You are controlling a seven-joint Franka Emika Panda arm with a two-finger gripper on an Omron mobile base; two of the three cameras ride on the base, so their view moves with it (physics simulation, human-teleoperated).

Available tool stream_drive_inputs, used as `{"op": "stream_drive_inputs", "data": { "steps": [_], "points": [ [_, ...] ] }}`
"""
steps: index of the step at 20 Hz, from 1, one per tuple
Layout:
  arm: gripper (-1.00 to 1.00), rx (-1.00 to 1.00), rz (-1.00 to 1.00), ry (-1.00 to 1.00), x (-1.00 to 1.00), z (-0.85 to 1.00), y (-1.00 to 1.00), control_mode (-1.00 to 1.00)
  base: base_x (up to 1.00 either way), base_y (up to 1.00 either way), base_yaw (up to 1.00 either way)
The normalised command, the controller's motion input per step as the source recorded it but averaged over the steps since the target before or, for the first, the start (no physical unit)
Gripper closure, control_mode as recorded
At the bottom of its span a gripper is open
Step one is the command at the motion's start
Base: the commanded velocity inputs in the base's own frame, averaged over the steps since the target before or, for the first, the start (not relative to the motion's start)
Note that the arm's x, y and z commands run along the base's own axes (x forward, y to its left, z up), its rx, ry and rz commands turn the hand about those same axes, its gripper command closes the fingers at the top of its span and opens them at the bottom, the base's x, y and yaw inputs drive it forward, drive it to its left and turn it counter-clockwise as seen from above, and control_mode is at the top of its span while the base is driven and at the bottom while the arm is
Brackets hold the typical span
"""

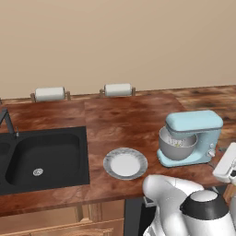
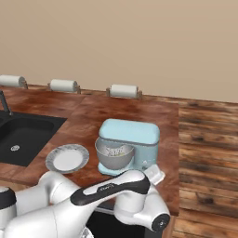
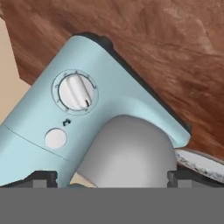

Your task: Add butter and sugar cubes to the stand mixer bowl and then turn on the stand mixer to begin making frosting.

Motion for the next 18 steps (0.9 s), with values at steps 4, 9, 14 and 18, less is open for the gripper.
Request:
{"op": "stream_drive_inputs", "data": {
  "steps": [4,9,14,18],
  "points": [
    [-1.00,0.00,0.00,-0.04,0.17,-0.22,-0.30,-1.00,0.00,0.00,0.00],
    [-1.00,0.00,0.00,0.00,0.30,-0.31,-0.11,-1.00,0.00,0.00,0.00],
    [-1.00,0.00,0.00,0.00,0.33,-0.21,0.00,-1.00,0.00,0.00,0.00],
    [-1.00,0.00,0.00,0.00,0.26,-0.15,-0.02,-1.00,0.00,0.00,0.00]
  ]
}}
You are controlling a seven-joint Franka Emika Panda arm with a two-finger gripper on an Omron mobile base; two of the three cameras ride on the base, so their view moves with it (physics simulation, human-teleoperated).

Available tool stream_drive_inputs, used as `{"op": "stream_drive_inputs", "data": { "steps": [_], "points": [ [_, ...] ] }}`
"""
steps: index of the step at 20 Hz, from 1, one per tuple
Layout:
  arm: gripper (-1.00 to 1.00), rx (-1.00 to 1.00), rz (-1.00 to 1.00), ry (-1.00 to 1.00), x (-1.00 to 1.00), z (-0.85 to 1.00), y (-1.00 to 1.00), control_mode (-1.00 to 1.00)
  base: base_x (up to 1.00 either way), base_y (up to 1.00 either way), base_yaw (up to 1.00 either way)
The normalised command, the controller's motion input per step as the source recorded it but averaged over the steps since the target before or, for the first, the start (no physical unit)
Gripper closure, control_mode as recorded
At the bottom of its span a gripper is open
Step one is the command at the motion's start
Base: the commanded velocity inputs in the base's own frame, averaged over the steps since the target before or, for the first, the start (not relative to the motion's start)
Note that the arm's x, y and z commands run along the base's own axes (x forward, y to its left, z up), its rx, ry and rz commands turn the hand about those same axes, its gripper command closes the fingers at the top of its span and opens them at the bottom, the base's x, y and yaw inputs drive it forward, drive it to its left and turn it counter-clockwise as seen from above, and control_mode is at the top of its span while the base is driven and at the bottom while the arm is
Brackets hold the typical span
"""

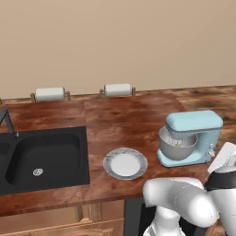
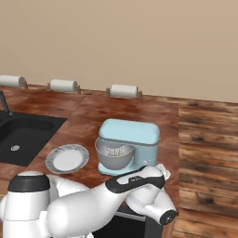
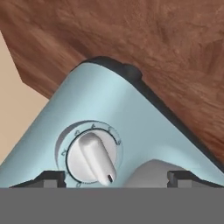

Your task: Add butter and sugar cubes to the stand mixer bowl and then turn on the stand mixer to begin making frosting.

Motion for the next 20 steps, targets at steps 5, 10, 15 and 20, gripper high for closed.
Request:
{"op": "stream_drive_inputs", "data": {
  "steps": [5,10,15,20],
  "points": [
    [-1.00,0.01,0.00,-0.04,0.08,-0.11,-0.18,-1.00,0.00,0.00,0.00],
    [-1.00,0.00,0.00,-0.02,0.12,-0.11,-0.06,-1.00,0.00,0.00,0.00],
    [-1.00,0.00,0.00,-0.01,0.16,-0.16,0.00,-1.00,0.00,0.00,0.00],
    [-1.00,0.00,-0.03,-0.01,0.17,-0.14,0.12,-1.00,0.00,0.00,0.00]
  ]
}}
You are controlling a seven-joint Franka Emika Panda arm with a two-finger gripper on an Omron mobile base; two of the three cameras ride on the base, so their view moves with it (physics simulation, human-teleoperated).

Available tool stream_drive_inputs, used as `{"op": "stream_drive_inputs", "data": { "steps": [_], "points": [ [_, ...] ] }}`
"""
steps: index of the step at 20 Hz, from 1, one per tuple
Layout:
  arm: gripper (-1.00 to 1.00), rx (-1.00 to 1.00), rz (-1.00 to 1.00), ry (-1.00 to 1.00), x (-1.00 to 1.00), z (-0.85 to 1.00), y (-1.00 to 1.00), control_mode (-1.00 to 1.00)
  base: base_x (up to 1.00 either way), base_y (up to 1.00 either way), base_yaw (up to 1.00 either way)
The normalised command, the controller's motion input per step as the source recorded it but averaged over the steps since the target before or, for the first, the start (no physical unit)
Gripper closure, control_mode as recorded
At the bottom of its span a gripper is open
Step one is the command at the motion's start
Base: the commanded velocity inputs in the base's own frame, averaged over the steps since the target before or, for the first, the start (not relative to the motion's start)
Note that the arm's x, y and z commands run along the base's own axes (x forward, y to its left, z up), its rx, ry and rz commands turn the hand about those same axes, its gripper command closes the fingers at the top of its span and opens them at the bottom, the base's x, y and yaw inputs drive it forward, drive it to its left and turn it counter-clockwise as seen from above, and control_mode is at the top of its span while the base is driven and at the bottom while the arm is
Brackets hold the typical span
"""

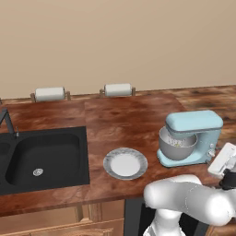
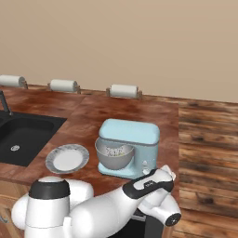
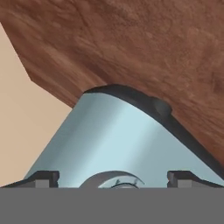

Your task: Add butter and sugar cubes to the stand mixer bowl and then turn on the stand mixer to begin making frosting.

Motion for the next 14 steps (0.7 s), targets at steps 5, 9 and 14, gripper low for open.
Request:
{"op": "stream_drive_inputs", "data": {
  "steps": [5,9,14],
  "points": [
    [1.00,0.00,-0.04,-0.01,0.09,-0.09,0.15,-1.00,0.00,0.00,0.00],
    [1.00,0.00,-0.06,-0.04,0.12,-0.01,0.31,-1.00,0.00,0.00,0.00],
    [1.00,0.00,-0.07,-0.08,0.02,0.14,0.24,-1.00,0.00,0.00,0.00]
  ]
}}
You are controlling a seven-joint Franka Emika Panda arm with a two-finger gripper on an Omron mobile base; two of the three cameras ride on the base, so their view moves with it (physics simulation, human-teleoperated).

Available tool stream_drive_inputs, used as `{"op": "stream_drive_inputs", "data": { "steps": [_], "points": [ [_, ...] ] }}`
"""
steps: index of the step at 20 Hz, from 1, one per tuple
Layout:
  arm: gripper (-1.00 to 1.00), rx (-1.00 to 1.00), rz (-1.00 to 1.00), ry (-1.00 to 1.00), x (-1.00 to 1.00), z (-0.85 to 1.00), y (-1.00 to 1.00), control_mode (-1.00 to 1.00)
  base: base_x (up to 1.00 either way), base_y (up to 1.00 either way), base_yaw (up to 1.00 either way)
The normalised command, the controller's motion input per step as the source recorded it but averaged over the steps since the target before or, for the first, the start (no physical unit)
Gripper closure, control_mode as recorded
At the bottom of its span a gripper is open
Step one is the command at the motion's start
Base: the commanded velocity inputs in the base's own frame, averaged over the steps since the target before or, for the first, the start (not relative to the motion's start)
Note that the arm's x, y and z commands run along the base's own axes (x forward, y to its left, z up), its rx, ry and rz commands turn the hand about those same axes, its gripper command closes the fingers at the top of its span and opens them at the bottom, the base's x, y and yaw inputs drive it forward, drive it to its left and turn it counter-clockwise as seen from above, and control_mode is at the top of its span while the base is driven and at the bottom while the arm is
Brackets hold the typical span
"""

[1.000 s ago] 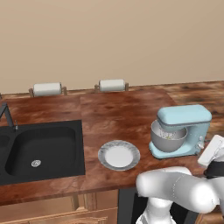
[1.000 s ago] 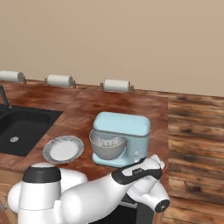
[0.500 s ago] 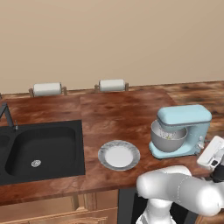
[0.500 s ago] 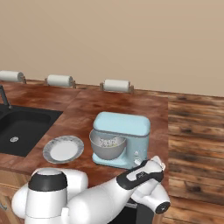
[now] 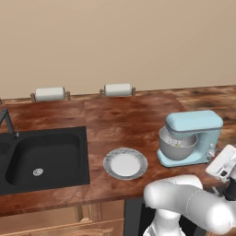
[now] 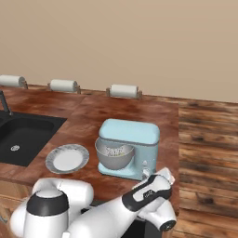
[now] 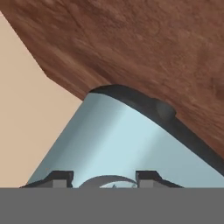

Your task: Add butter and sugar cubes to the stand mixer bowl and then turn on the stand mixer to begin making frosting.

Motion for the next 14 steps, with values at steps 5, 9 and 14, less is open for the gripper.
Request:
{"op": "stream_drive_inputs", "data": {
  "steps": [5,9,14],
  "points": [
    [1.00,0.00,-0.06,-0.07,0.00,0.43,0.17,-1.00,0.00,0.00,0.00],
    [1.00,-0.03,-0.06,-0.05,0.00,0.46,0.29,-1.00,0.00,0.00,0.00],
    [1.00,-0.02,-0.06,-0.01,0.00,0.30,0.40,-1.00,0.00,0.00,0.00]
  ]
}}
